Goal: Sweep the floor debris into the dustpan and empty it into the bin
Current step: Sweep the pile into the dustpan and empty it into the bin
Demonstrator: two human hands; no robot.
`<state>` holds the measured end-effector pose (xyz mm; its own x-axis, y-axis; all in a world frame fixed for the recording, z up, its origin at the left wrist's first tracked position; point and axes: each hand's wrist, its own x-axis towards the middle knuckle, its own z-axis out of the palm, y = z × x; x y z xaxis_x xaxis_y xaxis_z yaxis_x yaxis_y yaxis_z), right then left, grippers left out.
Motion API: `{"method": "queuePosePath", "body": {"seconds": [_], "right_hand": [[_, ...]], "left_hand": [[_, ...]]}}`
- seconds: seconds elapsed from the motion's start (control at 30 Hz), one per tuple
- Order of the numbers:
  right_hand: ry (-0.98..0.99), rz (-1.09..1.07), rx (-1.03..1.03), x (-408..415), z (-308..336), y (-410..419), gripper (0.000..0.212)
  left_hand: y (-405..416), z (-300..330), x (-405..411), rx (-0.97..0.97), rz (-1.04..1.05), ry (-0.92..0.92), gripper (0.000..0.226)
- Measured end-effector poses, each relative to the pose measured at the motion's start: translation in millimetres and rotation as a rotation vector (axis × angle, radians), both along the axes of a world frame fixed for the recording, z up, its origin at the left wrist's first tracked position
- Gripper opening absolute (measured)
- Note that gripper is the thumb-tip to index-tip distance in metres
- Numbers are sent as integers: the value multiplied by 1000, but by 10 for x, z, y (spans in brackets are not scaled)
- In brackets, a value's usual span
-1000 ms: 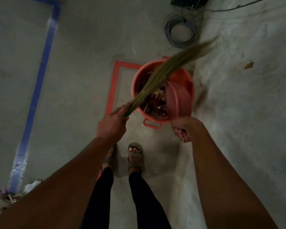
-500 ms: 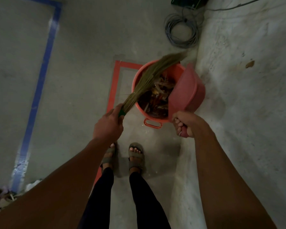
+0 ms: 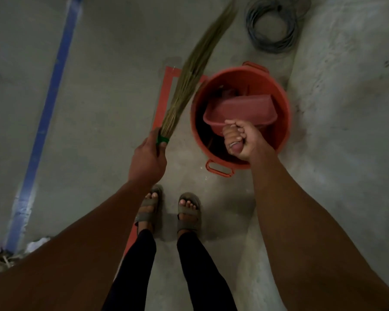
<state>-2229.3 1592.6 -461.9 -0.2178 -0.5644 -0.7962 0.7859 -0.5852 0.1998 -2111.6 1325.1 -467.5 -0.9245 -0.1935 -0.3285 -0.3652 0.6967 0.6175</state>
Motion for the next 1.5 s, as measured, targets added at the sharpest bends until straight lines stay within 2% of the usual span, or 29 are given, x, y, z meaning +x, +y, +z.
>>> {"method": "queuePosePath", "body": {"seconds": [0.1, 0.27, 0.53, 0.67, 0.77, 0.87, 0.97, 1.17, 1.27, 1.37, 1.5], "right_hand": [[-58, -72, 9, -133, -425, 4, 42], [-142, -69, 77, -11, -834, 92, 50], [-224, -208, -39, 256, -448, 305, 43], [-247, -211, 62, 152, -637, 240, 45], [-229, -134, 205, -57, -1005, 73, 49], [-207, -153, 216, -179, -1133, -151, 49], [-189, -215, 175, -144, -952, -246, 51], [-102, -126, 142, 176, -268, -104, 55], [-4, -185, 25, 195, -165, -99, 51], [109, -240, -16, -15, -367, -204, 49], [-23, -289, 91, -263, -916, -345, 55]], "left_hand": [[-12, -394, -38, -12, 8, -39, 45], [-6, -783, -34, -34, 21, -119, 45], [-56, -644, -91, -73, 21, -164, 45], [-29, -702, -250, -88, 2, -152, 45], [54, -856, -348, -94, -7, -173, 44], [143, -927, -364, -76, -23, -184, 44], [194, -871, -322, -55, -19, -199, 45], [149, -682, -220, -32, 5, -193, 45], [73, -756, -214, -57, -7, -190, 46], [-5, -904, -213, -80, -29, -191, 47], [-43, -1078, -187, -82, -54, -196, 48]]}}
